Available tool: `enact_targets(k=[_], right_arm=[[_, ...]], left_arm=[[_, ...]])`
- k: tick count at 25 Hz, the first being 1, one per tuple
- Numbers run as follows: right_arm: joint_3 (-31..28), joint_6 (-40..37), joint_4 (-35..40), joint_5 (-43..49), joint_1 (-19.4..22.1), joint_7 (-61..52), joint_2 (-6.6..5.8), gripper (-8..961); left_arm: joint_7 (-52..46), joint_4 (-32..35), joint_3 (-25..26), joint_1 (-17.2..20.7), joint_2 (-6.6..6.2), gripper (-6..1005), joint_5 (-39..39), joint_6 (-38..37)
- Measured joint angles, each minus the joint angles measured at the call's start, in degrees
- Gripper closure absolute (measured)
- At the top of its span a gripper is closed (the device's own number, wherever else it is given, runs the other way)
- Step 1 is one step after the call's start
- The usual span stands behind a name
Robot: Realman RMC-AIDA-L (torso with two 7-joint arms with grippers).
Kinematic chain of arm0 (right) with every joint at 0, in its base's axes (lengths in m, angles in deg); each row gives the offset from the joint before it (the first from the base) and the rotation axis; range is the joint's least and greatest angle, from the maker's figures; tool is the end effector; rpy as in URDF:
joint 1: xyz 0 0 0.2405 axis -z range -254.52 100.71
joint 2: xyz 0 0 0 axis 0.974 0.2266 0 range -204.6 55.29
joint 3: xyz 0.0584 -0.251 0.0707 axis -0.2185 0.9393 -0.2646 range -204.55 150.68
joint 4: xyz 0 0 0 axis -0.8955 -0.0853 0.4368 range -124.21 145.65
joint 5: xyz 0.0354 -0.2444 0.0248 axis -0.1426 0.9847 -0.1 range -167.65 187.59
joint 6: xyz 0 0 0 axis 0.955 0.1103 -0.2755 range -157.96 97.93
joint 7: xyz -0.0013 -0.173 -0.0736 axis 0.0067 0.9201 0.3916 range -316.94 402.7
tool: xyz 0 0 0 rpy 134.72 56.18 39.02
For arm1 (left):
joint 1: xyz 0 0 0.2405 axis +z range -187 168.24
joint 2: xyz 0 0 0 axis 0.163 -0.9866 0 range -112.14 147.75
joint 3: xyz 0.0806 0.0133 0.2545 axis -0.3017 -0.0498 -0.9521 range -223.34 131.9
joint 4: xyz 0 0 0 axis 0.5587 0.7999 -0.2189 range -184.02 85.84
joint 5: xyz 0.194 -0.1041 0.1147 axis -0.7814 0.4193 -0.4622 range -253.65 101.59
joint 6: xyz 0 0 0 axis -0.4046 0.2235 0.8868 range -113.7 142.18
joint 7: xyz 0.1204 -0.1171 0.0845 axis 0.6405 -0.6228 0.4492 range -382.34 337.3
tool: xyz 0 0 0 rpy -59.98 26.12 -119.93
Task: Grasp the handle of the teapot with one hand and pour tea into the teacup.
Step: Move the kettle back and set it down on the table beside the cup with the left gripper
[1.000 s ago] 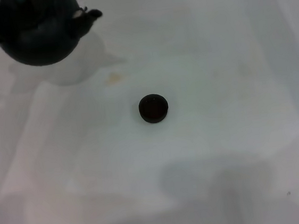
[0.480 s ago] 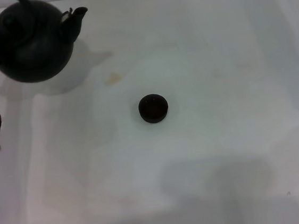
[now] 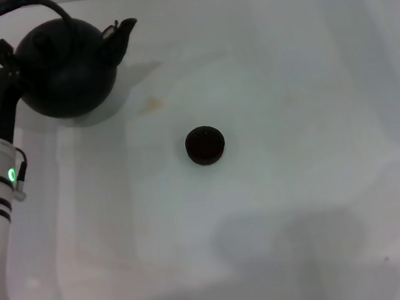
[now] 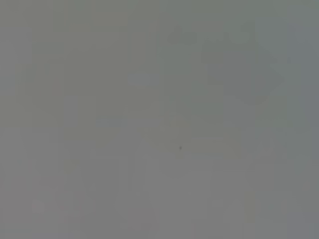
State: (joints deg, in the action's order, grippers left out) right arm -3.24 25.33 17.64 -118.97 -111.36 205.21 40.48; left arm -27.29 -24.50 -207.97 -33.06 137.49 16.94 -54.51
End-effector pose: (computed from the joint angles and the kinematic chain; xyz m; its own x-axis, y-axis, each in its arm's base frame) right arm 0.3876 0.4675 0.0538 0.7400 0.0186 -0.6724 -0.6726 0.0320 -0.7393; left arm -0.3334 0.3692 -0.0920 0.4598 0.0096 0.8880 0.8880 -0.0143 -0.4597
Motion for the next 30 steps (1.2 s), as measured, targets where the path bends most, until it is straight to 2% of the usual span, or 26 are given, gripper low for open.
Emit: enact_targets(k=[11,30], right_arm=[[0.0,0.0,0.0,0.0,-0.1,0.0,0.07,128],[0.0,-0.5,-0.1,0.0,-0.7,0.0,0.18,128]], left_arm=[[4.7,0.8,-0.5,-1.7,0.28,881,-0.3,4.5],[5.0,1.2,-0.5,-1.2,0.29,875,-4.9,6.7]])
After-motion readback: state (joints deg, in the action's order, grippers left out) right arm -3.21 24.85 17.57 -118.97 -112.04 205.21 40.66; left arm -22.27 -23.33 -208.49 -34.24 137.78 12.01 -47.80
